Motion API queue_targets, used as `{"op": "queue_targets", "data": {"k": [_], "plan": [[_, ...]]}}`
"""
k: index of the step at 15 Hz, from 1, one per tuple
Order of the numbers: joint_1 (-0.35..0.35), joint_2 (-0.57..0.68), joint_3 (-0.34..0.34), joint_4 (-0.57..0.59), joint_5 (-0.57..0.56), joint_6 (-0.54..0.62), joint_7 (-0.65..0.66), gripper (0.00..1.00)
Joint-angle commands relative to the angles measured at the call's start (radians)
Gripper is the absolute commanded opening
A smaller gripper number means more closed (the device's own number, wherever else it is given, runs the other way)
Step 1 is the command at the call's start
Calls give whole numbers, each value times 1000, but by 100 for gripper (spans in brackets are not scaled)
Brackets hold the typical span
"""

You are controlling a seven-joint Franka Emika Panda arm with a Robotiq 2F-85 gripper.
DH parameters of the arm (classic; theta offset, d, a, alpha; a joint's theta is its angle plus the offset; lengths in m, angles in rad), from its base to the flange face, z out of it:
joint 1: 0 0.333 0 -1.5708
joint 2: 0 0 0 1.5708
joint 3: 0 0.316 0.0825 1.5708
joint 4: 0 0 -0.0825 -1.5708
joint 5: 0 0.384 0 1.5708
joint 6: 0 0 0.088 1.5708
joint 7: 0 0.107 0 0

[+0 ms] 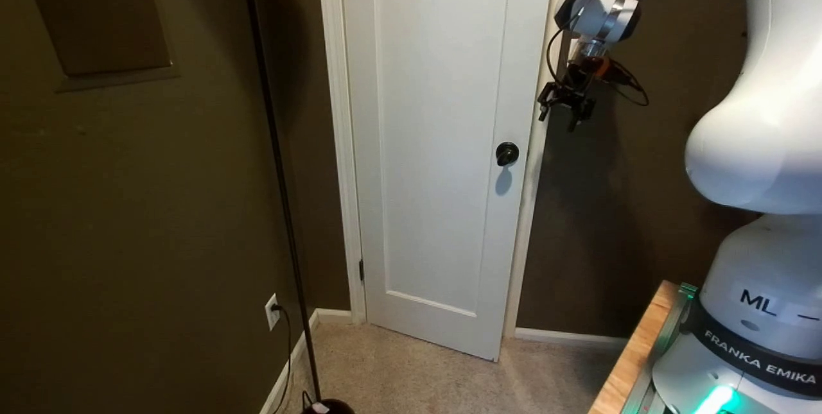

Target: Open the door

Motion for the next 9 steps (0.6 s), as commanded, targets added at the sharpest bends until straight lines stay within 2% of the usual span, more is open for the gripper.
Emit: {"op": "queue_targets", "data": {"k": [1, 9], "plan": [[18, -16, -10, -8, 35, 70, 72, 100], [-2, 32, -34, 72, 18, 104, 163, 100]]}}
